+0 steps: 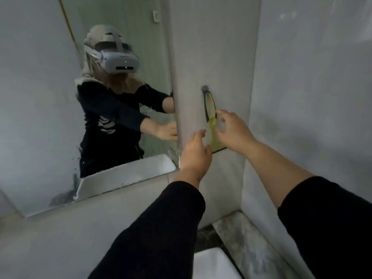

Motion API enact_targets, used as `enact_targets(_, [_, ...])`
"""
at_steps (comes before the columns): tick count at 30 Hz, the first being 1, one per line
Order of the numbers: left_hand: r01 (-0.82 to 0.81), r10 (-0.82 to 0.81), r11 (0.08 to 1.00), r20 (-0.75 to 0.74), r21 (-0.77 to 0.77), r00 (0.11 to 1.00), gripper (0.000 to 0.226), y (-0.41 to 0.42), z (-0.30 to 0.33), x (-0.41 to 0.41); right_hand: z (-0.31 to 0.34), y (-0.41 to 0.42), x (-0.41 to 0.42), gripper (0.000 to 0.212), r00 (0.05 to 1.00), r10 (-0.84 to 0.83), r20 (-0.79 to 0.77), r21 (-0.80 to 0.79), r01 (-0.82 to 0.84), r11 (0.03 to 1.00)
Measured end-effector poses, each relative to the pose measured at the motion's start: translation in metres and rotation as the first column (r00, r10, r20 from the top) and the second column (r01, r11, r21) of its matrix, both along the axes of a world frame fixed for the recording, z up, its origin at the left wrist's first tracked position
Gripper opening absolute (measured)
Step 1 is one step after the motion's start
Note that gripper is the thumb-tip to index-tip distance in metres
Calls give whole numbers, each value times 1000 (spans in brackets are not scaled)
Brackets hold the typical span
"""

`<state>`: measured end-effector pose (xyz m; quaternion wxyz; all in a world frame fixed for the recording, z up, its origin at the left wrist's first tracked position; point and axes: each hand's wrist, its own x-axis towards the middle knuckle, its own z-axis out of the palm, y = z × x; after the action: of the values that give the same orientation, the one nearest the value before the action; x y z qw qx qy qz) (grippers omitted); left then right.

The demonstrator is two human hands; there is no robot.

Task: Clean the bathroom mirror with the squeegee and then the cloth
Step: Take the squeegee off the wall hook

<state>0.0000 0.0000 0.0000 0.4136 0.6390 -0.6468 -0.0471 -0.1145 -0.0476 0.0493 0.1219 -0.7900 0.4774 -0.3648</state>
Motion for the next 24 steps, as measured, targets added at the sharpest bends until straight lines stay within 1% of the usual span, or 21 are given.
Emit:
enact_targets(3, [-33,22,998,-174,-60,984,48,-23,-9,-8,3,-21,14,64,991,-18,132,-48,25,999])
enact_targets(6, [-15,-26,992,-328,-122,944,47,-42,-18,-19,3,-35,29,68,972,-4,234,-73,22,997])
enact_targets(9, [-41,-13,992,-416,-122,909,42,-50,-25,-24,-2,-42,37,65,948,22,317,-160,30,987])
enact_targets(11, [-77,30,993,-427,-94,904,40,-50,-27,-27,-6,-45,39,65,935,55,349,-189,13,982])
enact_targets(13, [-103,48,989,-425,-107,904,42,-49,-26,-33,-3,-44,37,64,934,66,352,-209,10,978])
enact_targets(17, [-129,71,986,-424,-110,903,43,-37,-18,-46,12,-33,26,62,945,34,326,-205,36,978])
enact_targets(21, [-83,17,978,-325,-191,945,38,-18,-8,-58,33,-16,4,62,934,-36,355,-161,99,982])
enact_targets(22, [-64,3,978,-291,-201,957,37,-13,-4,-61,39,-10,-3,63,938,-54,341,-151,112,982])
enact_targets(23, [-50,-4,977,-256,-207,967,36,-8,1,-63,44,-4,-9,64,951,-87,296,-149,136,979])
enact_targets(24, [-46,-1,977,-220,-209,976,35,-3,7,-64,50,3,-16,65,966,-144,212,-170,182,968])
